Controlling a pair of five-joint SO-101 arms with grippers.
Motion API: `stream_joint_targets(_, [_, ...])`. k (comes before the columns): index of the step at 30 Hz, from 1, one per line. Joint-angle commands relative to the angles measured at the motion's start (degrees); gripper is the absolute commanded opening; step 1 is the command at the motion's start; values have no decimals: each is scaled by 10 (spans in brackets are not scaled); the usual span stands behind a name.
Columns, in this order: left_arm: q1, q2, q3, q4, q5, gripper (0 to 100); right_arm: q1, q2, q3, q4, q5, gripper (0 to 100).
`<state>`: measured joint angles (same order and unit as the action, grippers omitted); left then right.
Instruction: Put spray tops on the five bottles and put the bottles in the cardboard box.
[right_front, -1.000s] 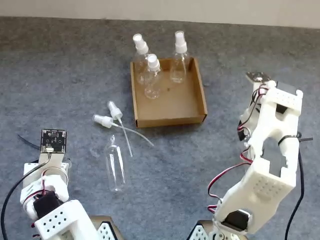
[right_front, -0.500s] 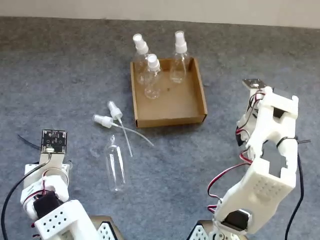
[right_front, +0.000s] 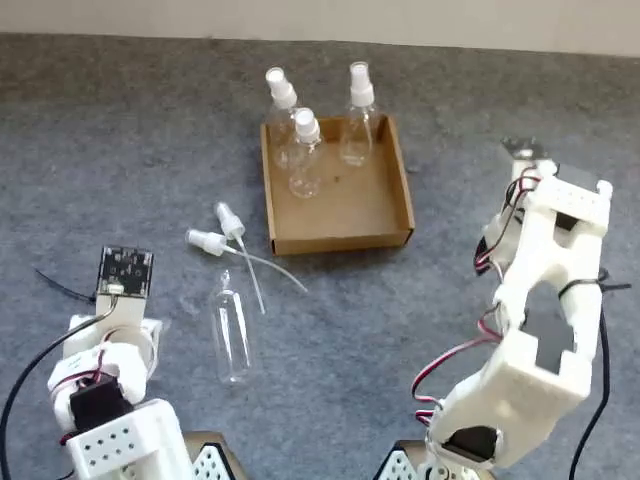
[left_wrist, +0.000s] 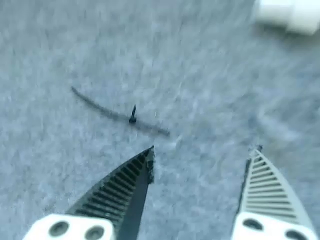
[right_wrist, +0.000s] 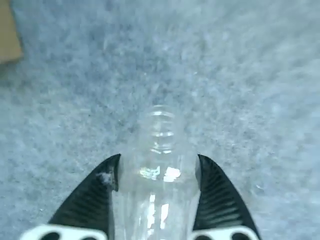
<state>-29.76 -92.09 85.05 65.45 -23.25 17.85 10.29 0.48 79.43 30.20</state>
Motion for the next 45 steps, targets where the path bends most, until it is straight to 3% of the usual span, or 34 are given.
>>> stream_joint_targets(1, [82, 31, -126, 23, 47, 266, -14, -122, 42, -31, -8, 5])
stream_joint_targets(9, [160, 344, -361, 28, 131, 266, -96, -417, 350, -180, -8, 5])
stream_joint_targets(14, [196, 511, -470, 24, 219, 266, -145, -561, 475, -182, -8, 5])
stream_joint_targets(19, [197, 642, -544, 7, 342, 262, -199, -631, 480, -110, -9, 5])
stream_joint_targets(26, [198, 790, -591, -64, 528, 158, -239, -646, 480, -89, -47, 5])
stream_joint_targets(35, [208, 910, -595, -154, 652, 154, -240, -647, 480, -90, -47, 5])
stream_joint_targets(45, [258, 962, -595, -185, 694, 158, -240, -650, 480, -90, -47, 5])
